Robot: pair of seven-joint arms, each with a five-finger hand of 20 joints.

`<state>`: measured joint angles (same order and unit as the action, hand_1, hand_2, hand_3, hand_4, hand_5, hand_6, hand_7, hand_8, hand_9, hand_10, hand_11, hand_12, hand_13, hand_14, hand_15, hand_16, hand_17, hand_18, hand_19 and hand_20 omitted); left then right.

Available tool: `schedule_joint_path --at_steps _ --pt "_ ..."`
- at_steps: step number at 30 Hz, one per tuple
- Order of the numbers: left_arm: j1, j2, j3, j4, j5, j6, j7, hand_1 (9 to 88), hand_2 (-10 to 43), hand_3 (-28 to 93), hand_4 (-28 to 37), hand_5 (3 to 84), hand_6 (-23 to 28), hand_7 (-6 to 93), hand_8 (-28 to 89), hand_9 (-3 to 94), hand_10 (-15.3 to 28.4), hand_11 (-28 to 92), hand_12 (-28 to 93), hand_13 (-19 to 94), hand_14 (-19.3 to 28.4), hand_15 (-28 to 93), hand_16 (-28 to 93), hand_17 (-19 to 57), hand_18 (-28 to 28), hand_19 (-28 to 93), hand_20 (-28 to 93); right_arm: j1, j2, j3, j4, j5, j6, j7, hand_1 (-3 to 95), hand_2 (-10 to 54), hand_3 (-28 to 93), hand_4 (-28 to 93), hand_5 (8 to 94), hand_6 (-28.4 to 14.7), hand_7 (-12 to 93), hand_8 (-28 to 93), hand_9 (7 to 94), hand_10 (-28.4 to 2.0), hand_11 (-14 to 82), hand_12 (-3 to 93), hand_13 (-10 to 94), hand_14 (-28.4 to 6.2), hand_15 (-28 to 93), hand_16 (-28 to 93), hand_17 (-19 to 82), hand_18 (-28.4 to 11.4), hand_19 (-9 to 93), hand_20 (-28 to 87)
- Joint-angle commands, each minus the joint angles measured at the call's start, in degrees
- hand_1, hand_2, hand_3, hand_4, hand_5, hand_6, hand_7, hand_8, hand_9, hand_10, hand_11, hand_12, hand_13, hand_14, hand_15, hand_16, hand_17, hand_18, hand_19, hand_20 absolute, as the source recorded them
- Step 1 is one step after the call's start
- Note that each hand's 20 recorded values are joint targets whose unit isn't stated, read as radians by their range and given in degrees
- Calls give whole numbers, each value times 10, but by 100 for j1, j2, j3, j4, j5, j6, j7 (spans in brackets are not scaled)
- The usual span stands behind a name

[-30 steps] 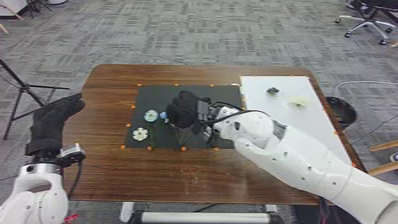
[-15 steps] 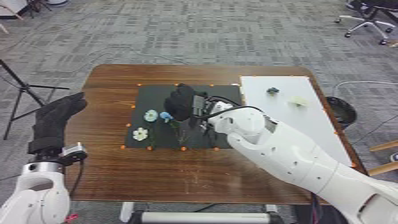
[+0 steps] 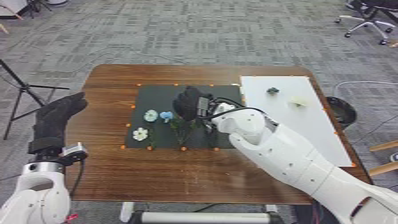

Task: Arrange flowers

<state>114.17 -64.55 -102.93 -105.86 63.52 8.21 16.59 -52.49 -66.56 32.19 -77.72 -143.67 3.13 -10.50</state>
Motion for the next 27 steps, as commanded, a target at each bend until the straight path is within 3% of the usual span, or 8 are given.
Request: schedule_joint_path --at_steps 1,5,14,27 --pt "21 -45 -18 -13 4 -61 8 268 27 678 -236 548 -6 154 -77 515 140 216 149 399 169 186 43 54 131 113 192 -11 157 23 -114 55 -227 104 591 -95 593 -200 713 46 337 11 817 -73 44 343 715 -49 406 450 298 -166 515 525" --pt "17 -57 -13 -16 18 -106 -10 267 25 680 -235 548 -6 153 -77 514 140 216 149 399 170 186 43 54 131 113 192 -12 159 57 -176 93 -431 201 581 -94 601 -197 691 44 338 8 786 -78 42 329 698 -50 398 448 291 -165 508 521" --pt "71 -65 -63 -33 30 -164 -29 268 23 682 -232 546 -6 153 -76 513 141 216 150 397 169 184 44 51 134 115 192 40 171 103 -280 405 -668 399 524 -95 598 -181 642 25 299 16 685 -104 153 195 671 -77 426 368 270 -172 508 511" --pt "100 -36 -47 -72 27 -135 -76 271 22 682 -232 546 -7 155 -78 510 140 217 149 396 169 186 43 48 135 117 189 495 376 418 -690 1010 -755 619 437 -95 656 -181 618 19 243 9 657 -113 144 187 643 -92 432 311 261 -177 491 495"
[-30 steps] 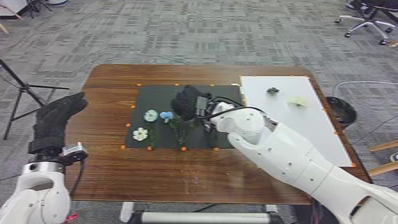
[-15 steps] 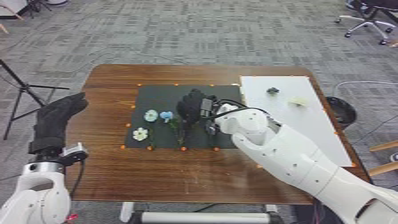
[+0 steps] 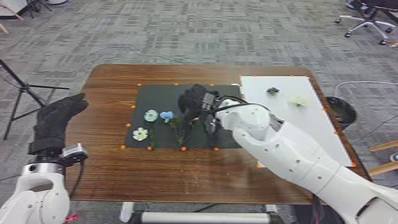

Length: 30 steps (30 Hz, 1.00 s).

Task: Arrange flowers

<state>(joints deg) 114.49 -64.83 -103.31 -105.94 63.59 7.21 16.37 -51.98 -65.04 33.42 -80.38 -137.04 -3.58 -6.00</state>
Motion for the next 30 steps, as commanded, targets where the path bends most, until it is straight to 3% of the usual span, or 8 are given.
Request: schedule_joint_path --at_steps 1,5,9,10,12,18,24,30 --pt "77 -5 -20 -70 28 -32 -61 271 22 682 -231 545 -8 155 -78 510 140 217 149 396 170 185 43 48 135 117 189 480 304 351 -478 427 -86 207 427 -95 667 -183 612 20 236 -16 653 -113 142 187 639 -93 425 310 261 -176 483 488" --pt "76 8 11 -83 26 4 -39 273 21 681 -230 544 -9 157 -78 510 140 217 149 396 170 186 43 48 135 117 189 235 829 882 -904 898 62 488 379 -79 678 -169 586 21 226 -108 629 -121 132 189 610 -104 347 302 258 -178 427 449" --pt "220 -19 65 -154 -33 321 93 274 22 680 -229 548 -9 157 -78 513 140 219 149 401 168 188 44 50 134 116 189 -194 1204 1489 -1108 1128 277 820 345 -49 661 -162 579 16 212 -106 622 -127 126 189 602 -111 272 296 254 -180 403 434" --pt "204 -6 125 -136 -62 386 143 274 22 680 -229 551 -9 158 -78 517 140 220 149 403 169 188 43 52 134 116 189 -275 1322 1577 -1132 1146 484 936 342 -49 659 -161 578 15 210 -105 621 -128 125 189 601 -112 263 298 253 -180 403 434" --pt "251 -56 119 -157 -29 322 84 277 20 682 -227 556 -10 162 -78 522 140 222 150 408 170 191 44 55 133 117 190 -512 1459 1828 -1147 1148 755 1142 338 -53 661 -157 575 14 205 -103 619 -130 124 189 598 -113 251 301 251 -181 401 432" --pt "267 -70 221 -142 -50 366 168 280 18 684 -225 558 -9 165 -80 524 141 225 150 412 169 195 41 56 133 117 193 -1008 1771 2525 -1014 797 885 1498 339 -86 666 -152 546 4 180 -92 600 -133 117 191 601 -115 229 305 247 -183 402 431" --pt "312 -74 185 -170 -98 415 257 282 19 682 -223 560 -9 167 -80 528 142 227 150 414 170 199 39 58 132 117 194 -1515 1867 3228 -881 502 204 1548 330 -95 662 -148 506 -7 153 -80 573 -134 108 192 633 -117 236 309 234 -201 525 492" --pt "280 -103 234 -167 -79 357 300 283 18 683 -221 562 -11 169 -81 529 142 228 149 416 170 202 37 63 132 126 200 -1963 1942 3694 -742 288 -23 1527 315 -95 657 -146 492 -11 143 -75 556 -135 100 191 639 -117 260 312 228 -210 553 513"
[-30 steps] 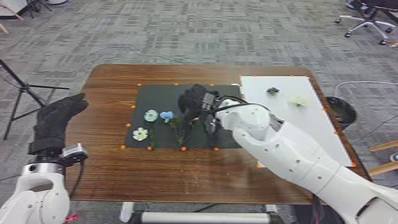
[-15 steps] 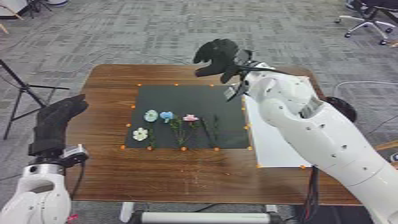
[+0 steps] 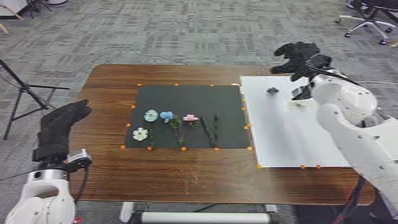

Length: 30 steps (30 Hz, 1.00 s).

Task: Arrange flowers

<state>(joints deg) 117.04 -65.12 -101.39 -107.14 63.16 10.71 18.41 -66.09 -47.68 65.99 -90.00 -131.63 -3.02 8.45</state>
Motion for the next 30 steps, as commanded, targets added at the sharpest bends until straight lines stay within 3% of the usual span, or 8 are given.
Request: schedule_joint_path --at_steps 1,7,18,22,27,30 --pt "20 -84 31 -49 -22 -19 91 283 18 684 -220 562 -11 170 -81 529 142 228 149 416 171 203 37 63 132 126 200 -620 229 508 229 -301 -121 73 311 -95 655 -148 492 -12 143 -75 555 -135 99 192 639 -117 264 312 227 -212 555 516" --pt "72 -114 -14 -56 -50 -16 156 283 17 684 -220 563 -11 169 -82 529 142 229 149 416 171 204 36 64 132 127 201 -1020 209 914 296 -411 -292 81 293 -95 656 -151 485 -13 140 -74 549 -137 98 193 638 -118 274 311 225 -213 556 522" --pt "61 -149 14 -108 -20 -43 134 284 17 682 -218 563 -13 170 -82 529 142 228 149 415 171 202 35 64 131 124 200 -1238 -8 915 600 -757 -561 45 276 -95 687 -190 487 -13 141 -72 561 -135 107 195 648 -119 316 310 231 -218 562 530" --pt "41 -147 22 -103 -16 -37 113 284 16 683 -218 562 -14 170 -82 529 142 228 149 415 170 201 36 64 131 122 200 -1227 -26 780 711 -785 -319 119 321 -95 689 -206 509 -7 159 -79 609 -134 127 190 667 -110 345 311 248 -212 572 531" --pt "44 -164 36 -100 -34 6 98 283 17 682 -218 562 -13 170 -82 528 142 227 149 415 170 201 37 62 132 122 200 -1178 49 393 966 -828 817 246 416 -95 680 -226 597 25 209 -107 716 -112 171 183 715 -91 410 312 284 -205 611 546" --pt "78 -172 23 -112 -37 -1 95 284 18 681 -220 562 -12 169 -82 528 142 227 150 415 170 200 36 62 132 123 200 -1068 95 185 1115 -841 1405 217 508 -87 590 -225 668 32 232 7 774 -98 176 200 742 -83 432 319 301 -204 623 555"
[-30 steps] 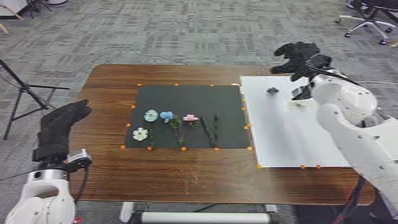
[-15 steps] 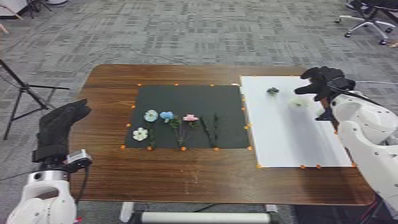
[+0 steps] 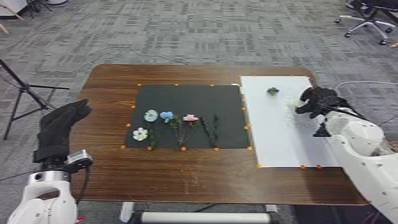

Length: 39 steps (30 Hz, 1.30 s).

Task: Arrange flowers

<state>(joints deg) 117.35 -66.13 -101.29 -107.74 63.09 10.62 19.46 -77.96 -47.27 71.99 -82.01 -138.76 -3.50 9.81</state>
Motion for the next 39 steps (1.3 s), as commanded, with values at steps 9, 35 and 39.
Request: schedule_joint_path --at_steps 9,35,39 --pt "43 -16 -32 -55 -32 4 -53 283 18 681 -219 562 -10 167 -82 528 142 227 150 415 170 201 37 61 131 121 199 524 379 -559 -207 148 2065 98 582 -41 504 -205 755 42 242 40 841 -93 178 216 774 -72 458 330 320 -204 636 566" --pt "-85 59 25 31 -14 -225 -174 282 18 681 -219 557 -7 164 -79 524 141 224 149 410 171 197 38 60 132 119 198 3458 -77 -4082 -534 761 195 -2422 572 -26 506 -225 739 57 261 26 820 -79 159 226 740 -64 457 332 301 -185 605 564" --pt "-107 38 56 42 -1 -237 -141 280 16 684 -216 555 -7 162 -79 523 141 224 150 409 172 196 38 59 132 119 197 3313 -272 -4133 -403 705 50 -2511 568 -24 509 -225 736 57 267 22 815 -77 156 225 738 -64 455 331 299 -184 600 564"
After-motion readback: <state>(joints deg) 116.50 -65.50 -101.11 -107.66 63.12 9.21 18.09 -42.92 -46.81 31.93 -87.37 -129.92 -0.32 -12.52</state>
